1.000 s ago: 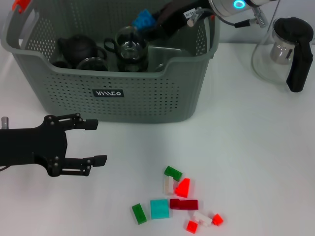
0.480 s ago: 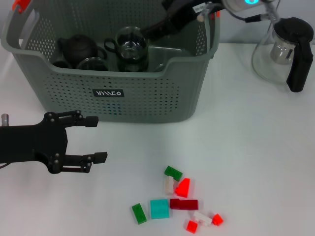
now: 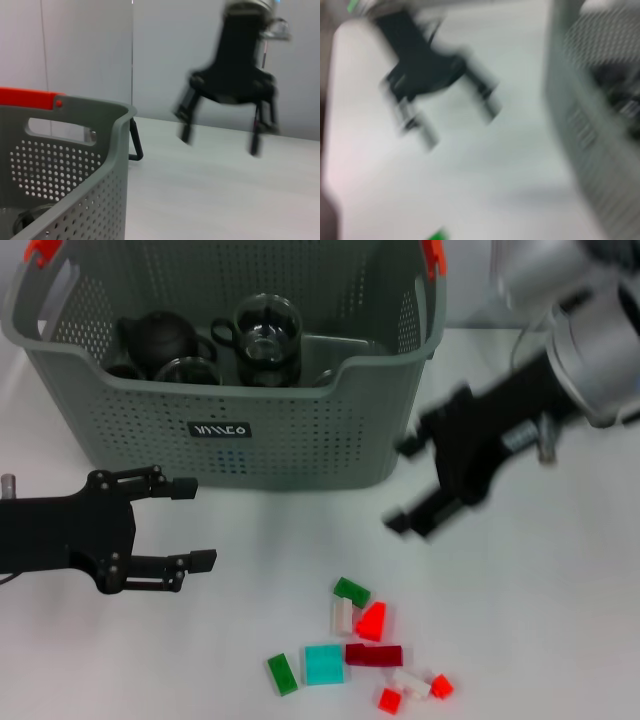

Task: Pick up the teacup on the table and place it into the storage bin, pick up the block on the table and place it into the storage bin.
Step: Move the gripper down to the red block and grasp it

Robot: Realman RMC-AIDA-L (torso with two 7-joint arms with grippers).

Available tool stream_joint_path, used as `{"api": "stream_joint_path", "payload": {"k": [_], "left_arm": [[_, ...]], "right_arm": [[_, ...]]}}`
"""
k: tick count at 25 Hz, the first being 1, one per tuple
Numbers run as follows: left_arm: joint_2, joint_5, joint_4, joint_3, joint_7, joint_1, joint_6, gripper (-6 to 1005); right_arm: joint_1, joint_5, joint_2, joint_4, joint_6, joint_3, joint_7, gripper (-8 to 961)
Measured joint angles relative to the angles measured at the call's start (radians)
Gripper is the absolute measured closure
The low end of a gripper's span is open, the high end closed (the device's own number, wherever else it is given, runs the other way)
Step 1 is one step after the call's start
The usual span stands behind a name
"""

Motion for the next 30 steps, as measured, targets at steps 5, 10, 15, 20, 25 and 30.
{"api": "stream_joint_path", "payload": {"k": [5, 10, 15, 20, 25, 30], "left_arm": [[0.000, 0.000, -0.007, 0.000, -0.001, -0.005, -0.007, 155], [0.000, -0.004, -0.008, 0.000, -0.003, -0.008, -0.010, 155], [-0.001, -0.005, -0.013, -0.003, -0.007, -0.008, -0.024, 155], [-0.006, -0.005, -0.030, -0.008, -0.004, -0.009, -0.022, 155], [-0.013, -0.005, -0.040, -0.011, -0.002, -0.009, -0.026, 155], [-0.015, -0.008, -0.067, -0.031, 0.000, -0.012, -0.027, 155]], "right_arm": [[-0.034, -0.064, 0.009, 0.010, -0.034, -0.103, 0.040, 34], [-0.051, -0.075, 0.009, 0.030, -0.023, -0.202, 0.074, 58], [-0.051, -0.078, 0.009, 0.069, -0.033, -0.277, 0.094, 71], [-0.051, -0.079, 0.008, 0.079, -0.029, -0.347, 0.081, 71], [-0.038, -0.083, 0.009, 0.101, -0.009, -0.399, 0.048, 70], [-0.035, -0.083, 0.012, 0.106, 0.021, -0.480, 0.036, 70]]}}
